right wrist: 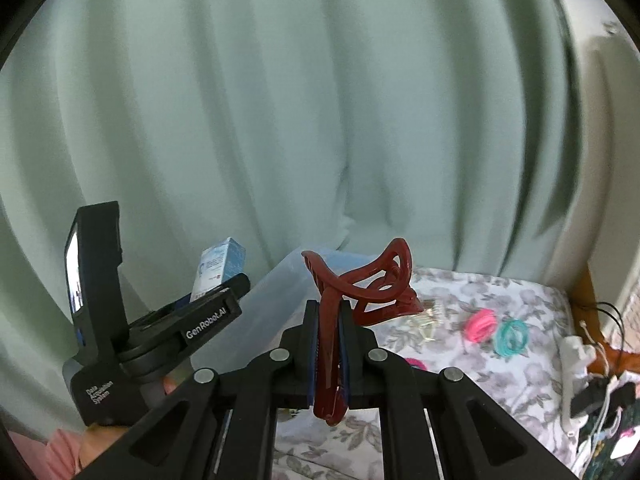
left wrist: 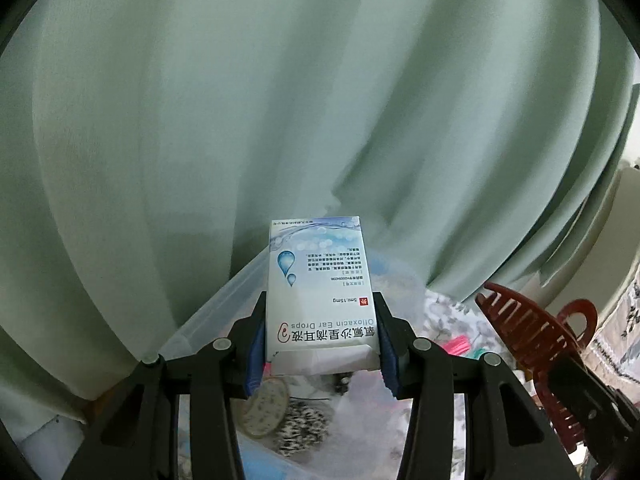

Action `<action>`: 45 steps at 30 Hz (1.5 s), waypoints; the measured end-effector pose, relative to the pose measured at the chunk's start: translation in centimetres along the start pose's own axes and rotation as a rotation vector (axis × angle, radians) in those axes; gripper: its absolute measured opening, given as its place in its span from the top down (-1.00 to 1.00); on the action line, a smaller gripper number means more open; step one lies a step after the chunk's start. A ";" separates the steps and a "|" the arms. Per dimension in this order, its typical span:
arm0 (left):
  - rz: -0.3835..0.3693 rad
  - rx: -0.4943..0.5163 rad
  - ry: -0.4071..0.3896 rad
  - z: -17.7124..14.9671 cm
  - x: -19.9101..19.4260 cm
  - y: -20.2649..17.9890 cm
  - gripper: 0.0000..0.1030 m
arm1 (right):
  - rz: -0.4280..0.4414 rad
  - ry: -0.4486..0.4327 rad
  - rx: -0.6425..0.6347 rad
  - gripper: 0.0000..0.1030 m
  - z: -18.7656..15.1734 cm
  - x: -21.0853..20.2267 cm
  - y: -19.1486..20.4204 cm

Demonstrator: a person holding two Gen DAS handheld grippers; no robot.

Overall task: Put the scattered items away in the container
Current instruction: 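Carry the medicine box and claw clip over the clear box with both grippers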

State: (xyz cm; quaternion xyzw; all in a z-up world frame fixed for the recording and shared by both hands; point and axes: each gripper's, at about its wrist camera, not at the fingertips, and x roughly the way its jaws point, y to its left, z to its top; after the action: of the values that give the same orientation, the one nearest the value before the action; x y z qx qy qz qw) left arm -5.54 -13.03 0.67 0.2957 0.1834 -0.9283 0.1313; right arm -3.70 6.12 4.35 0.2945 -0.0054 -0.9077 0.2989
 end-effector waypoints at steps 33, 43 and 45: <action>0.023 -0.007 0.251 -2.3 8.4 5.5 -0.10 | 0.033 0.277 -0.039 0.75 -3.6 12.8 3.7; -0.009 0.008 0.261 -2.2 7.6 4.9 -0.20 | 0.030 0.282 -0.043 0.33 -3.7 12.4 3.7; -0.010 0.010 0.261 -2.2 7.2 4.7 -0.20 | 0.030 0.280 -0.041 0.32 -3.7 12.1 3.7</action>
State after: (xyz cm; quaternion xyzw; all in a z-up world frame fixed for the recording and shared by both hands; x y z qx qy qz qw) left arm -8.45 -17.33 -6.58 0.4138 0.1960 -0.8833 0.1002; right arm -7.56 -2.86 -4.45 0.4120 0.0504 -0.8532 0.3159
